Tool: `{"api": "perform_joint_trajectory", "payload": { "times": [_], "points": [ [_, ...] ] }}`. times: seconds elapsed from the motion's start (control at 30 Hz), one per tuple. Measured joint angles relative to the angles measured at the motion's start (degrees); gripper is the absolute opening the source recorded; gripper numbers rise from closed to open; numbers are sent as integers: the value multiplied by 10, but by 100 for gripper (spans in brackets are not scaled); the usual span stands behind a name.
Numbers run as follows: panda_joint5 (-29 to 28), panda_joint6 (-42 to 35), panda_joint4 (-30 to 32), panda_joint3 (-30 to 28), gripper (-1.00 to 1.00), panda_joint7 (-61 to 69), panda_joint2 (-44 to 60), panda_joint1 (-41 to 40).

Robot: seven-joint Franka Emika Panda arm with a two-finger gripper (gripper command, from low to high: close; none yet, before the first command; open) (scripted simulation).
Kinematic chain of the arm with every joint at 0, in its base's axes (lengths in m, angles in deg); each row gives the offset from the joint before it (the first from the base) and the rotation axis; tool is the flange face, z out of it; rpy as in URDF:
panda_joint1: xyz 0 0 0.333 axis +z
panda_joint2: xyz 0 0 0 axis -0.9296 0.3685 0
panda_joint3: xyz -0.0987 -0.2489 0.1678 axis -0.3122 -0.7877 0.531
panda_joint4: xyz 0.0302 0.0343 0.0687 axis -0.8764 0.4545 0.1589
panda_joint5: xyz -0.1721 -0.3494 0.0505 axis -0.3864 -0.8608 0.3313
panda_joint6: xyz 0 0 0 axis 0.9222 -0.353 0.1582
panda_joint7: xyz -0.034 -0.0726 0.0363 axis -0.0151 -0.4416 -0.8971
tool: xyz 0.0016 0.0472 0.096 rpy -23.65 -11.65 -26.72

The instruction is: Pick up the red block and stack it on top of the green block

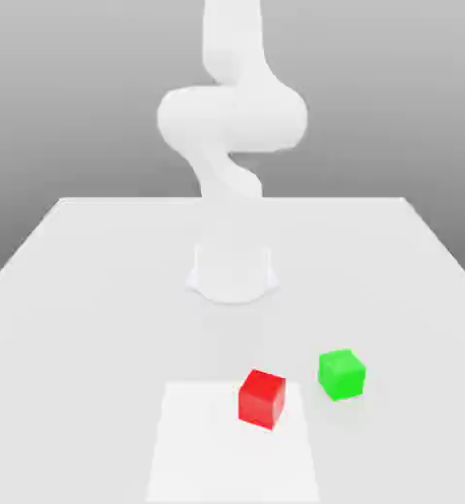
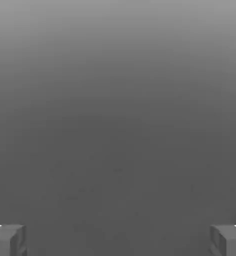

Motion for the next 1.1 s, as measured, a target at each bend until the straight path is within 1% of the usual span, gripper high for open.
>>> {"api": "perform_joint_trajectory", "payload": {
  "times": [0.17,0.3,0.5,0.57,0.63,0.73,0.83,1.0,1.03,1.1],
  "points": [
    [12,67,71,-52,0,146,103,63],
    [21,118,127,-82,0,260,184,107],
    [23,196,210,-103,0,422,304,151],
    [14,222,237,-104,0,468,341,158],
    [-8,247,265,-103,0,505,377,160],
    [-3,282,271,-100,0,532,419,162],
    [27,317,265,-92,0,557,461,161],
    [81,376,256,-35,0,595,533,117],
    [85,385,255,-26,-100,598,543,109],
    [85,385,255,-26,-100,598,543,109]
  ]
}}
